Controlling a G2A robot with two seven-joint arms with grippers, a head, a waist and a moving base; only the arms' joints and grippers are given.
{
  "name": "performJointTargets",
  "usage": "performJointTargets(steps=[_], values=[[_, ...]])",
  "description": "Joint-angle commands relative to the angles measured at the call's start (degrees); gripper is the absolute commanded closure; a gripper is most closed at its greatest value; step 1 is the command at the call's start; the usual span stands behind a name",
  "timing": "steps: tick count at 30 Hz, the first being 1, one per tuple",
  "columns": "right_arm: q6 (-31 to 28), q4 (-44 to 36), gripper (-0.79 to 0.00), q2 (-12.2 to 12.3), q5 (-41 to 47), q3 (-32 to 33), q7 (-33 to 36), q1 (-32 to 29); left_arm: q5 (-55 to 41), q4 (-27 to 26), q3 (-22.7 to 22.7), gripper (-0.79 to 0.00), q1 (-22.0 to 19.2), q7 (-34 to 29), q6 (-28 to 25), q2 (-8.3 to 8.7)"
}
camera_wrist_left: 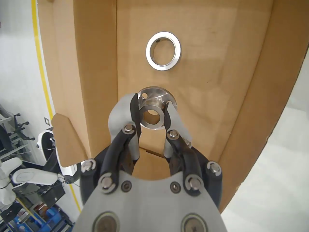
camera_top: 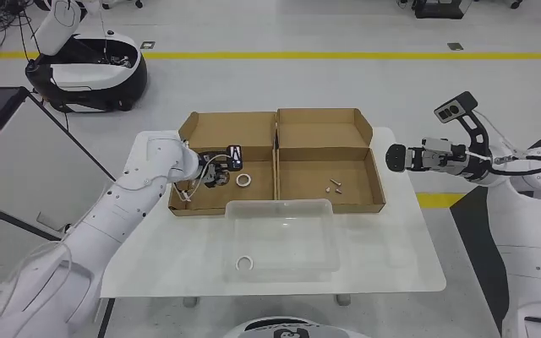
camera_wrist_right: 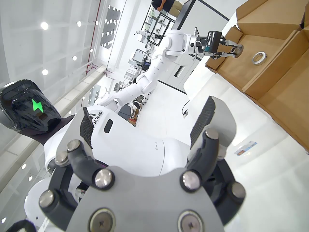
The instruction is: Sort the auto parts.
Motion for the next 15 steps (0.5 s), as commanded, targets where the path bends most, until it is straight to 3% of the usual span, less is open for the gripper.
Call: performJointTargets(steps=[1, 15], values=[[0.0, 0.0, -0.785, 0.0, 0.0, 0.0, 0.0, 0.0, 0.5, 0.4, 0.5, 0.0, 0.0, 0.2, 0.1, -0.22], [0.0, 0.0, -0.785, 0.0, 0.0, 0.0, 0.0, 0.0, 4.9, 4.4, 3.2, 0.0, -1.0, 4.0, 1.2, -1.81]])
